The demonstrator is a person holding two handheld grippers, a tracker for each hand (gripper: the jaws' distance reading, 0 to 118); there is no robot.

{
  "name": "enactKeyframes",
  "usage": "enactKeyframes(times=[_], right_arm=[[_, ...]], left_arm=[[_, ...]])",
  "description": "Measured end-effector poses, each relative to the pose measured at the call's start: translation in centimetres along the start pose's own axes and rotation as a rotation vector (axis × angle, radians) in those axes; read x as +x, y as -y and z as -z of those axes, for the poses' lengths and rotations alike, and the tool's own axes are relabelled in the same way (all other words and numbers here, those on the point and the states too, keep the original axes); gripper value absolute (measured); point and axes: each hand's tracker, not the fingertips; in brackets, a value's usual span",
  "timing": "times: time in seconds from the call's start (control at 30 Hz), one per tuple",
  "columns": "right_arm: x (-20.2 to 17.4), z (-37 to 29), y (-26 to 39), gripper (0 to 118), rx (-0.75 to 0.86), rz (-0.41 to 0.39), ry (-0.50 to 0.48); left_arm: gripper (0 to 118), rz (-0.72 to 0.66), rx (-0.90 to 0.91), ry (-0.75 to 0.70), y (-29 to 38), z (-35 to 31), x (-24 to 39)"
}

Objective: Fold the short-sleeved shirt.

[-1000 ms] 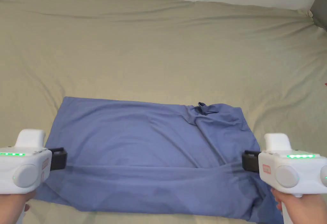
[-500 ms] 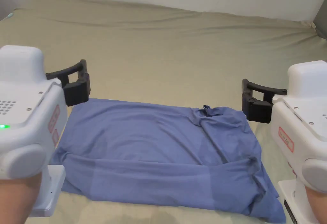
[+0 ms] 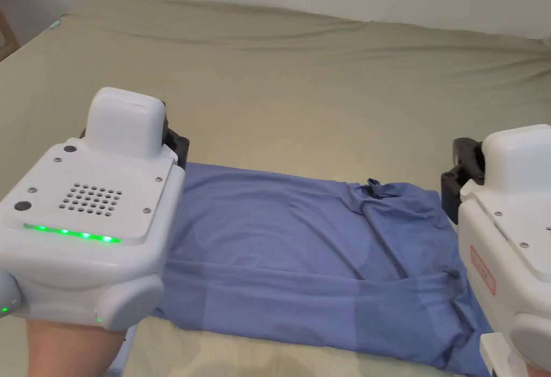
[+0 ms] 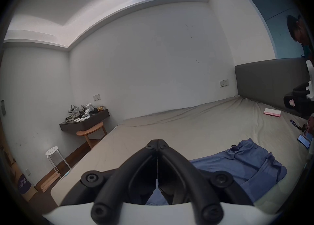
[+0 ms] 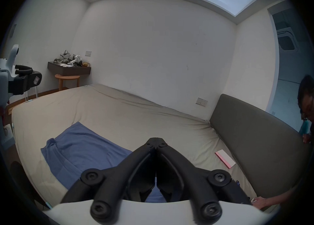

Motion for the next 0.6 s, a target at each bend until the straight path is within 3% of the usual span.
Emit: enactKeyframes(times=[0.2, 0.23, 0.27, 0.3, 0.33, 0.37, 0.43, 0.6], right_arm=[[0.6, 0.1, 1.3, 2, -0.02, 0.002, 0.009], [0.9, 0.2, 1.6, 2, -0.03, 0.004, 0.014], [0.9, 0.0, 1.9, 2, -0.04, 0.006, 0.017], [1.2, 0.0, 2.3, 2, -0.051, 0.011, 0.021], [1.6, 0.0, 2.7, 2, -0.063, 0.018, 0.025], [1.9, 0.0, 3.0, 2, -0.073, 0.025, 0.029], [2.2, -0.3, 3.6, 2, -0.099, 0.034, 0.039], [3.0, -0.5, 5.7, 2, -0.177, 0.016, 0.072]], left_arm=[[0, -0.091, -0.255, 0.105, 4.1, 3.6, -1.6], [6, -0.07, -0.299, 0.088, 5.8, 4.2, -1.8], [28, -0.074, -0.342, 0.09, 7.2, 4.9, -2.2], [63, -0.1, -0.406, 0.095, 8.9, 5.6, -2.8], [107, -0.142, -0.482, 0.108, 10.8, 6.3, -3.4], [118, -0.174, -0.56, 0.127, 12.6, 7.0, -4.0], [114, -0.257, -0.601, 0.105, 16.3, 8.1, -5.0], [114, -0.236, -0.839, -0.01, 23.2, 10.0, -6.0]])
